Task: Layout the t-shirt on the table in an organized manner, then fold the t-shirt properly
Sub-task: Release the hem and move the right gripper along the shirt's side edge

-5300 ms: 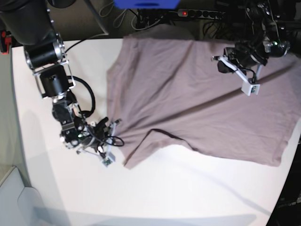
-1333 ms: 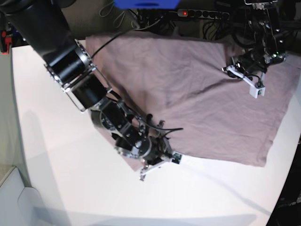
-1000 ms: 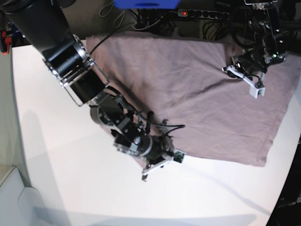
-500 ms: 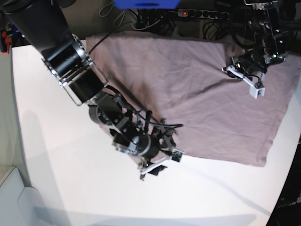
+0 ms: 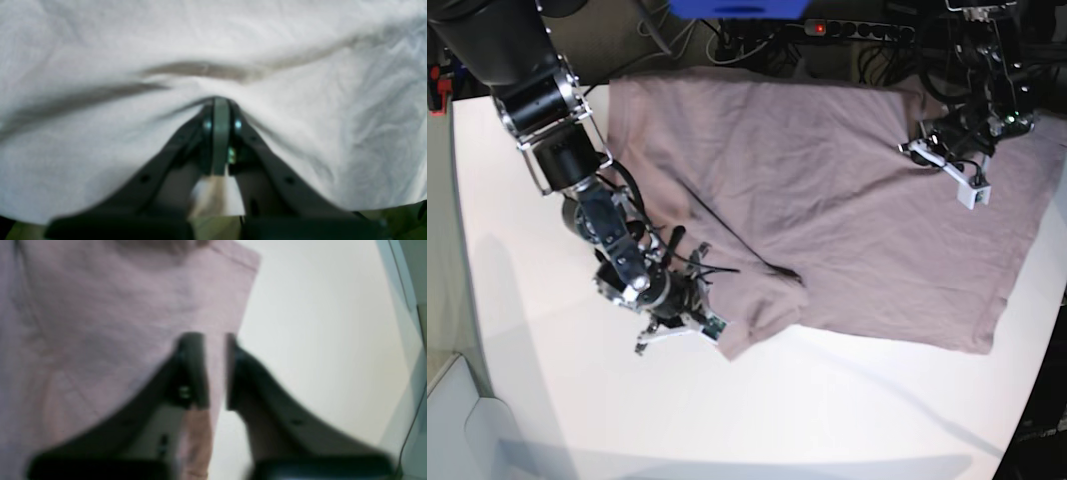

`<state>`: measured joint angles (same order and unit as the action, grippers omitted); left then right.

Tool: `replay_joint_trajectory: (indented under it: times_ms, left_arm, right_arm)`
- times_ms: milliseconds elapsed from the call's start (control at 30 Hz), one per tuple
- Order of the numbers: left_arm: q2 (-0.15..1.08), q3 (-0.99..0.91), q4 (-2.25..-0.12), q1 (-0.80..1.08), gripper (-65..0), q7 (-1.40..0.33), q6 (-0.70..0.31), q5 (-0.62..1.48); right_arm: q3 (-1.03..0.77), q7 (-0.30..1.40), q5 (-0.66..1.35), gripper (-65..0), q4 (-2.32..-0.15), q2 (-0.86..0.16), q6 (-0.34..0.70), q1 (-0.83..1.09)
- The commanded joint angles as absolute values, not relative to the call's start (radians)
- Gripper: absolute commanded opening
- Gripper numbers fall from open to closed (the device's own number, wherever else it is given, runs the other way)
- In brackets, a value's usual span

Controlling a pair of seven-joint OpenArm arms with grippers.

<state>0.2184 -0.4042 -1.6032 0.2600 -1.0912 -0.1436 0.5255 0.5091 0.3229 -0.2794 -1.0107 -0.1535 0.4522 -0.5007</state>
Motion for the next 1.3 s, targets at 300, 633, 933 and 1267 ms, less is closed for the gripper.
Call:
replay_joint_trajectory:
  times_ms: [300, 633, 933, 1267]
  left_arm:
    - [0.217, -0.404, -1.689, 0.282, -65.0, -1.156, -0.133, 0.478]
    - [0.225, -0.429, -1.730, 0.285, -65.0, -1.158, -0.133, 0.638]
    - [0.225, -0.633, -1.732, 0.286, -65.0, -1.158, -0.133, 0.753]
    - [0.226, -0.700, -1.721, 0.278, -65.0, -1.158, -0.133, 0.753]
  right_arm:
    - [0.398, 0.300, -0.275, -65.0, -1.089, -0.156, 0.449, -0.432]
    - [0.398, 0.294, -0.275, -65.0, -0.974, -0.170, 0.449, -0.426]
    - [0.397, 0.291, -0.275, -65.0, -0.783, -0.185, 0.446, -0.578]
    - [0.397, 0.289, -0.274, -65.0, -0.631, -0.199, 0.272, -0.736]
